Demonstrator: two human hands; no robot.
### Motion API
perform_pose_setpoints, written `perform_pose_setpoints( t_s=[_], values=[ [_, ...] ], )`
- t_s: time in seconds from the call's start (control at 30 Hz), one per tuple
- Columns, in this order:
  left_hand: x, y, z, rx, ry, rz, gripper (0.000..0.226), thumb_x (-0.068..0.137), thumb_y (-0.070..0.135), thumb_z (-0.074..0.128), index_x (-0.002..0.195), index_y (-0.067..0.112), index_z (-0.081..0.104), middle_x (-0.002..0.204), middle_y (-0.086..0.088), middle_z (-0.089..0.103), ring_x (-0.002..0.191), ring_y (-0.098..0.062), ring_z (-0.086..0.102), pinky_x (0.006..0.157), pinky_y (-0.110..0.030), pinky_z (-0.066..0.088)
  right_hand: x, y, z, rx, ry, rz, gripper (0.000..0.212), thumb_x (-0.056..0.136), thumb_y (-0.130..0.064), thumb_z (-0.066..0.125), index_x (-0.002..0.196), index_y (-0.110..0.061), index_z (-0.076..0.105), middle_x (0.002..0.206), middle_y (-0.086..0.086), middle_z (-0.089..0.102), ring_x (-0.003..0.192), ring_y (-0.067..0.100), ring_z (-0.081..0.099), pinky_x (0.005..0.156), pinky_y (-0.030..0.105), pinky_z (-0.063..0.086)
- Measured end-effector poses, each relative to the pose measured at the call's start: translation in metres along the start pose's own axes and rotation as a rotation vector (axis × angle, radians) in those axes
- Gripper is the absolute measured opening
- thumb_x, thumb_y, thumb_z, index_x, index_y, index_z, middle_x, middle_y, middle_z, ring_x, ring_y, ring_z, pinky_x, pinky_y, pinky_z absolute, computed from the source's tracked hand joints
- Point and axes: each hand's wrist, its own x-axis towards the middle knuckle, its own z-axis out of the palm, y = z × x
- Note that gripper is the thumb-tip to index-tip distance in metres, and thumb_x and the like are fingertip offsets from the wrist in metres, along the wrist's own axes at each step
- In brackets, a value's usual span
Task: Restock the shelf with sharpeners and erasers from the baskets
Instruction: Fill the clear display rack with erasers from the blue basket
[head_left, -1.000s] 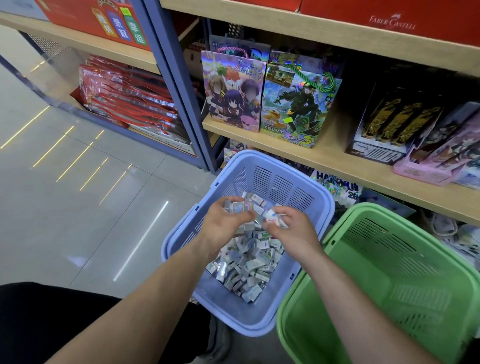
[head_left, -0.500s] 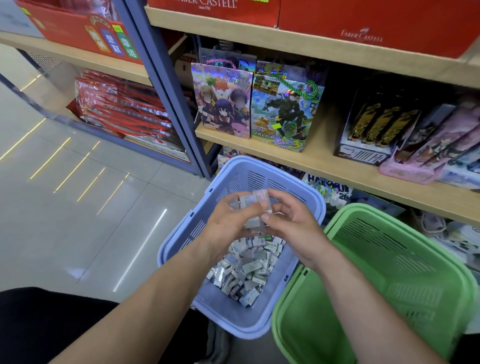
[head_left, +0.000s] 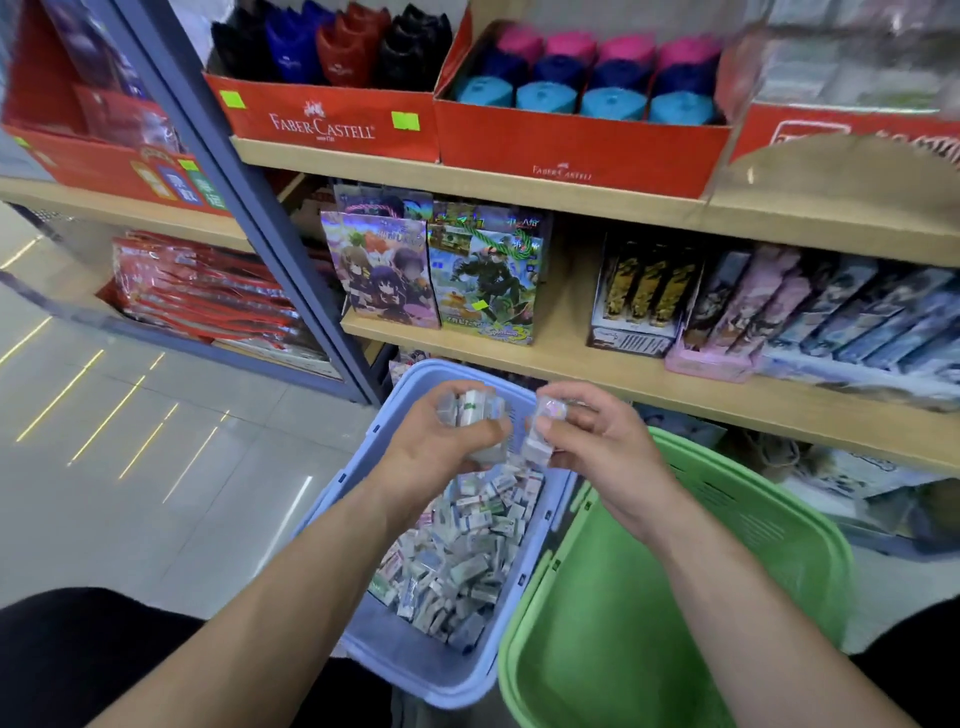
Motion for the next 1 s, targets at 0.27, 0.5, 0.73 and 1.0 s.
perform_pose_setpoints(
  t_s=[0.27,0.5,0.73,1.0],
  values=[
    [-0.012,0.075,0.052,0.078,-0.042,0.146,0.032,0.086,0.005,0.077,0.112,0.019,0.067,0.078,-0.001,0.068,0.071,-0.020,0.064,0.067,-0.034,0.059,-0.042,-0.093,-0.045,-0.183,0.133,-0.168,0.017,0.089,-0.003,0.072,0.099,-0.014,0.063,0.077,0.005,0.075,0.067,0.008,0.064,0.070,0.027,0.049],
    [-0.022,0.149,0.097,0.097,-0.073,0.345,0.033,0.082,0.004,0.080,0.108,0.020,0.067,0.078,0.004,0.071,0.071,-0.017,0.066,0.070,-0.037,0.056,-0.066,-0.188,-0.084,-0.277,0.261,-0.475,0.020,0.084,-0.006,0.078,0.087,-0.026,0.074,0.093,0.004,0.075,0.090,0.033,0.073,0.081,0.052,0.061],
    [-0.011,0.204,0.120,0.193,-0.008,0.485,0.037,0.072,0.025,0.085,0.102,0.036,0.068,0.096,0.001,0.074,0.086,-0.019,0.069,0.080,-0.038,0.055,-0.035,-0.254,-0.127,-0.330,0.442,-0.579,0.023,0.090,0.000,0.070,0.093,-0.023,0.074,0.093,-0.001,0.072,0.086,0.020,0.075,0.082,0.035,0.062],
    [0.018,0.250,0.128,0.243,0.068,0.502,0.039,0.062,0.047,0.080,0.097,0.050,0.064,0.120,-0.004,0.068,0.108,-0.028,0.067,0.096,-0.054,0.054,0.067,-0.307,-0.154,-0.691,0.549,-0.543,0.013,0.085,-0.016,0.077,0.092,-0.027,0.074,0.083,-0.009,0.072,0.079,0.004,0.068,0.082,0.028,0.057]
  ],
)
